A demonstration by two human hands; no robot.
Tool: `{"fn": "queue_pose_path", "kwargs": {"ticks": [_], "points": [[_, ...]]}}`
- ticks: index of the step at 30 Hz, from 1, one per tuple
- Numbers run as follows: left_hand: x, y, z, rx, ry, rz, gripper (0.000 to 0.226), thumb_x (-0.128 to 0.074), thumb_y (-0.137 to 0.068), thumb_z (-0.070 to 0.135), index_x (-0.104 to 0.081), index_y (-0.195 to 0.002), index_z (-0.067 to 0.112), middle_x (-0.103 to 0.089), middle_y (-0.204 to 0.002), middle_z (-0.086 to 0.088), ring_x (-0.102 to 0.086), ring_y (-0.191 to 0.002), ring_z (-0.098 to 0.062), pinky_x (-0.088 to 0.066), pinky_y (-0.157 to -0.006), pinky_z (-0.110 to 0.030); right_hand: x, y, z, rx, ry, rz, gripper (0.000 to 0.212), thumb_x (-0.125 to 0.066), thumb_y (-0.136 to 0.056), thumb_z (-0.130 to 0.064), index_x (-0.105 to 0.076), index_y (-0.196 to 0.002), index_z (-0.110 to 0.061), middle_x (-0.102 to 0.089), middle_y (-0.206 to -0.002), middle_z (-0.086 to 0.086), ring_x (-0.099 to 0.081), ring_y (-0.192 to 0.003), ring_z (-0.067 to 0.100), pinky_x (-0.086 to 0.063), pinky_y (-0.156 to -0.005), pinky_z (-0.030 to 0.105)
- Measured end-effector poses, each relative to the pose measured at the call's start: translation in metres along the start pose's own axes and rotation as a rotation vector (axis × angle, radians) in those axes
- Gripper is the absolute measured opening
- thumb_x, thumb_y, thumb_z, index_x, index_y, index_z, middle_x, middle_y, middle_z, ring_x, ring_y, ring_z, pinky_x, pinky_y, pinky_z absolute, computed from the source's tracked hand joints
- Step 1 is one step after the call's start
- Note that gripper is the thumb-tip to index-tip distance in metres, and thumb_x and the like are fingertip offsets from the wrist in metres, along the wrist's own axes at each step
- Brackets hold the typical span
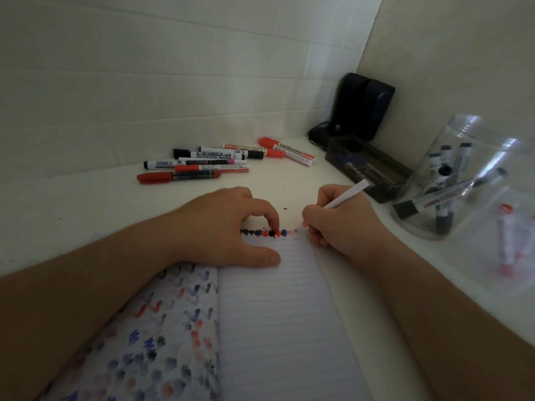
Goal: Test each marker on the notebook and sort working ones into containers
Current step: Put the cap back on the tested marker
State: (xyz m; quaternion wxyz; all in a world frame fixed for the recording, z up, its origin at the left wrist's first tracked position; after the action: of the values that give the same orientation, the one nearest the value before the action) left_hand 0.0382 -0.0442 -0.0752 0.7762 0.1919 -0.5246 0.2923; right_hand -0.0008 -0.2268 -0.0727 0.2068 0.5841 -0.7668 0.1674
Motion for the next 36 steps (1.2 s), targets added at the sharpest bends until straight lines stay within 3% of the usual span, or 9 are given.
{"fn": "queue_pose_path", "kwargs": {"ticks": [2,4,6,9,14,16,18,23,36], "points": [[0.000,0.001,-0.001,-0.002,0.006,0.010,0.056,-0.064,-0.074,0.080,-0.047,-0.122,0.058,-0.050,-0.106,0.020,-0.051,-0.096,0.000,-0.045,-0.082,-0.027,0.000,0.000,0.000,-0.032,-0.040,-0.019,0.030,-0.068,-0.088,-0.002,-0.049,-0.066,-0.011,-0.063,-0.052,0.004,-0.056,-0.045,0.015,-0.048,-0.049,0.027],[0.001,0.002,-0.003,0.007,0.058,0.038,0.044,-0.061,-0.086,0.069,-0.042,-0.123,0.056,-0.053,-0.103,0.018,-0.052,-0.092,-0.001,-0.046,-0.079,-0.029,0.005,-0.002,0.003,-0.092,-0.222,0.007,0.035,-0.067,-0.090,-0.001,-0.048,-0.063,-0.013,-0.058,-0.051,0.003,-0.050,-0.044,0.015,-0.041,-0.043,0.025],[0.004,0.001,-0.007,0.011,0.182,0.106,0.024,-0.052,-0.101,0.040,-0.041,-0.121,0.048,-0.057,-0.097,0.014,-0.052,-0.080,-0.002,-0.045,-0.072,-0.029,0.013,-0.005,0.008,-0.141,-0.480,0.066,0.035,-0.067,-0.093,-0.001,-0.049,-0.066,-0.014,-0.055,-0.053,0.003,-0.042,-0.045,0.014,-0.033,-0.040,0.024],[0.010,0.002,-0.012,0.020,0.258,0.211,0.038,-0.037,-0.106,0.009,-0.039,-0.122,0.044,-0.062,-0.103,0.017,-0.055,-0.078,0.004,-0.042,-0.068,-0.019,0.017,-0.006,0.007,-0.090,-0.658,0.061,0.028,-0.069,-0.097,-0.008,-0.055,-0.074,-0.015,-0.060,-0.058,0.001,-0.039,-0.048,0.013,-0.030,-0.040,0.022],[0.014,0.001,-0.017,0.028,0.409,0.295,0.026,-0.046,-0.107,0.015,-0.045,-0.122,0.036,-0.073,-0.105,0.025,-0.067,-0.087,-0.005,-0.057,-0.083,-0.032,0.002,-0.003,-0.005,-0.022,-0.738,-0.144,0.017,-0.066,-0.094,-0.016,-0.068,-0.077,-0.017,-0.060,-0.070,0.005,-0.046,-0.055,0.015,-0.034,-0.041,0.021],[0.013,0.002,-0.017,0.036,0.451,0.289,0.020,-0.051,-0.106,0.017,-0.048,-0.119,0.032,-0.074,-0.103,0.026,-0.069,-0.086,-0.004,-0.056,-0.083,-0.029,-0.006,0.000,-0.008,-0.028,-0.781,-0.240,0.010,-0.059,-0.082,-0.017,-0.068,-0.082,-0.012,-0.061,-0.072,0.008,-0.047,-0.055,0.017,-0.034,-0.041,0.021],[0.014,0.002,-0.017,0.041,0.471,0.287,0.015,-0.055,-0.105,0.019,-0.051,-0.112,0.032,-0.074,-0.101,0.027,-0.070,-0.086,-0.002,-0.054,-0.079,-0.023,-0.010,0.002,-0.009,-0.016,-0.781,-0.289,0.021,-0.053,-0.073,-0.019,-0.068,-0.084,-0.010,-0.062,-0.073,0.010,-0.047,-0.055,0.018,-0.034,-0.041,0.020],[0.016,0.003,-0.015,0.019,0.449,0.297,0.017,-0.059,-0.103,0.017,-0.057,-0.103,0.035,-0.074,-0.100,0.026,-0.069,-0.086,0.001,-0.050,-0.071,-0.011,-0.012,0.001,-0.005,-0.039,-0.705,-0.257,0.026,-0.042,-0.088,-0.010,-0.068,-0.088,-0.007,-0.065,-0.074,0.012,-0.048,-0.056,0.019,-0.032,-0.042,0.022],[0.018,0.001,-0.014,0.000,0.407,0.323,0.016,-0.066,-0.098,0.019,-0.065,-0.102,0.034,-0.076,-0.097,0.021,-0.066,-0.090,0.010,-0.045,-0.070,-0.004,-0.013,0.003,-0.010,-0.051,-0.559,-0.194,0.025,-0.043,-0.102,-0.008,-0.067,-0.095,-0.010,-0.073,-0.085,0.018,-0.049,-0.057,0.022,-0.031,-0.045,0.027]]}}
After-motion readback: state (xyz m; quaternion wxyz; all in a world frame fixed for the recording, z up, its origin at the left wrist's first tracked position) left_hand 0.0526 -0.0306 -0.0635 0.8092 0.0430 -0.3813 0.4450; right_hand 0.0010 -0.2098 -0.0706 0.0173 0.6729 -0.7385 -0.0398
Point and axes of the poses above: each hand's wrist, its own y-axis away from the middle knuckle, its own x-axis out of the back of the hand, z = x × y, the point moved 7 cm from there along -y, towards the middle knuckle
